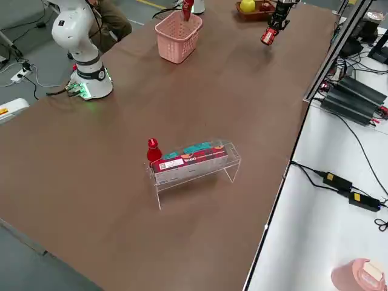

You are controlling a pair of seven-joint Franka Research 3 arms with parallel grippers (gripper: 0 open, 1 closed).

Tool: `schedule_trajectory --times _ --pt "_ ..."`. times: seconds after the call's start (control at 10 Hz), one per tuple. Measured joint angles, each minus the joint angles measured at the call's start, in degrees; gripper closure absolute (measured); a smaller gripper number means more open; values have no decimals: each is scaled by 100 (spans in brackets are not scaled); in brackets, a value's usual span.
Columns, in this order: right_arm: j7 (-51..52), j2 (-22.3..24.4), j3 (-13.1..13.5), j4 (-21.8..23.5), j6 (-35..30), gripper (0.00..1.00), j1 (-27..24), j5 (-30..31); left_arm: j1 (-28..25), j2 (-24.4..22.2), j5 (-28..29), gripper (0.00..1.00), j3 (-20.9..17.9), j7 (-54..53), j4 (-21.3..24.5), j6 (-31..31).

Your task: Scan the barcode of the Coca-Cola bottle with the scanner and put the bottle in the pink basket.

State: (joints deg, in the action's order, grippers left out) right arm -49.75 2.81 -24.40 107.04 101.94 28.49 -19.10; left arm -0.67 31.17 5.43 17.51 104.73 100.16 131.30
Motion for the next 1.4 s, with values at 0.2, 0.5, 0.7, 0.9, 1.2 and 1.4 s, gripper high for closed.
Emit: schedule_trajectory --times 0.2,0.5,0.7,0.9,1.2,1.4 --pt "-339 -15 1 388 617 67 306 106 -47 108 305 64 -7 143 50 46" --pt "-429 -167 0 829 1399 67 723 321 -97 376 585 64 -8 147 109 279" --pt "-468 -502 3 852 1801 67 806 603 -94 446 591 64 -7 147 110 336" --pt "-508 -906 10 857 2190 67 859 769 -65 484 595 64 0 208 110 355" --pt "-556 -1183 17 876 2270 67 879 1041 -62 555 916 64 11 473 108 378" --pt "-570 -1183 17 890 2295 67 905 1163 -64 556 960 64 10 483 103 383"
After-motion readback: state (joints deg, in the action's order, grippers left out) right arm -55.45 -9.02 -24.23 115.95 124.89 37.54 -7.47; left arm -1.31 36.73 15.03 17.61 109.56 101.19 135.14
